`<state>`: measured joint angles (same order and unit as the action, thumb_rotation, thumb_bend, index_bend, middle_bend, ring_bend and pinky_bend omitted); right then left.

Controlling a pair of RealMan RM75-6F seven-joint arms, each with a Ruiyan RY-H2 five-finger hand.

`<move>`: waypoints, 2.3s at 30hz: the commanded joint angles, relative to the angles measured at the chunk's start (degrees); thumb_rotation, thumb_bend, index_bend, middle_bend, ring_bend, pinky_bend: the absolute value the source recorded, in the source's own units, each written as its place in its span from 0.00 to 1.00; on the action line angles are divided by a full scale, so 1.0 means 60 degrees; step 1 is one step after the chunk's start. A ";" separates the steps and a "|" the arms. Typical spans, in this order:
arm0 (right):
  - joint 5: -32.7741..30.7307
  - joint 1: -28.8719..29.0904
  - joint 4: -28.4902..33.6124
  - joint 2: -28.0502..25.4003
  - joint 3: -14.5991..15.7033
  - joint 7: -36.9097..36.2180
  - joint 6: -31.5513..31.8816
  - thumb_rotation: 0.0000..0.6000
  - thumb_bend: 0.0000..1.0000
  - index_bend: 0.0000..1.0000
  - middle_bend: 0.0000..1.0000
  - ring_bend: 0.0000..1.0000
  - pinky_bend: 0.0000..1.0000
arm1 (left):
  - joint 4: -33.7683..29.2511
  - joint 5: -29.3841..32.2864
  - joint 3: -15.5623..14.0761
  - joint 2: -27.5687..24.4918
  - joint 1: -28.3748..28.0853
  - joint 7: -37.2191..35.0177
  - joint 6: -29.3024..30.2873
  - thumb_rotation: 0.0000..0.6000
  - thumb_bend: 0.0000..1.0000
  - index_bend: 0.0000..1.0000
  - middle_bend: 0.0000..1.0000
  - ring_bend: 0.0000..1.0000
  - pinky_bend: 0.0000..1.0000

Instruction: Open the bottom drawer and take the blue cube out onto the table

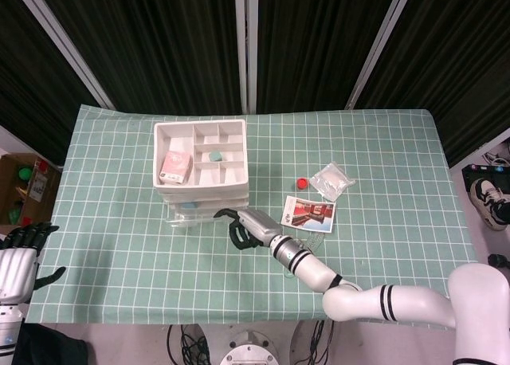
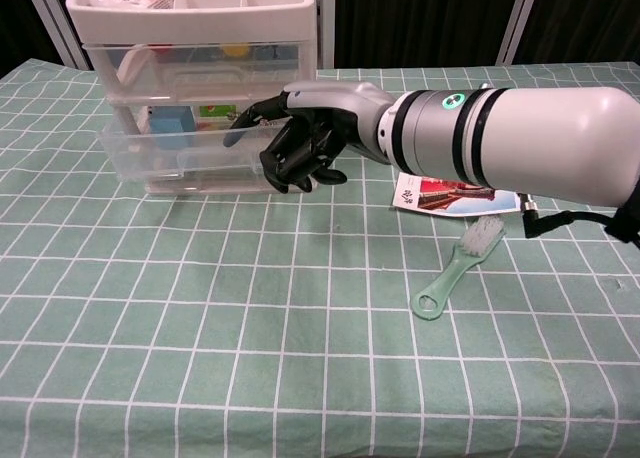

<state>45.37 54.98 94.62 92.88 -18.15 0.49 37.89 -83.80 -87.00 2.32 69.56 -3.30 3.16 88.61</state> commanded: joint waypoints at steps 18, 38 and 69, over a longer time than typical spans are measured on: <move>0.1062 -0.0587 0.2016 -0.1574 0.0804 -0.0942 -0.0640 1.00 0.61 0.26 0.67 0.70 0.88 | -0.0041 -0.0013 -0.0018 0.0016 0.0006 0.0060 -0.0004 1.00 0.05 0.24 0.20 0.18 0.20; 0.3084 -0.0699 0.3332 -0.3356 0.1127 -0.0067 -0.0029 1.00 0.30 0.00 0.67 0.71 0.89 | -0.0027 -0.0028 -0.0008 -0.0003 0.0060 0.0020 0.0107 1.00 0.05 0.24 0.20 0.18 0.20; 0.3590 0.3323 -0.0753 -0.0242 0.1425 0.6836 0.0447 1.00 0.23 0.25 0.86 0.90 1.00 | 0.0179 0.0065 0.0030 0.0139 0.0413 -0.0218 0.0515 1.00 0.05 0.24 0.21 0.18 0.20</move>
<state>66.64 74.63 90.54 91.04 -9.91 41.10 40.26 -82.75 -86.63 2.48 70.38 -0.82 1.87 91.70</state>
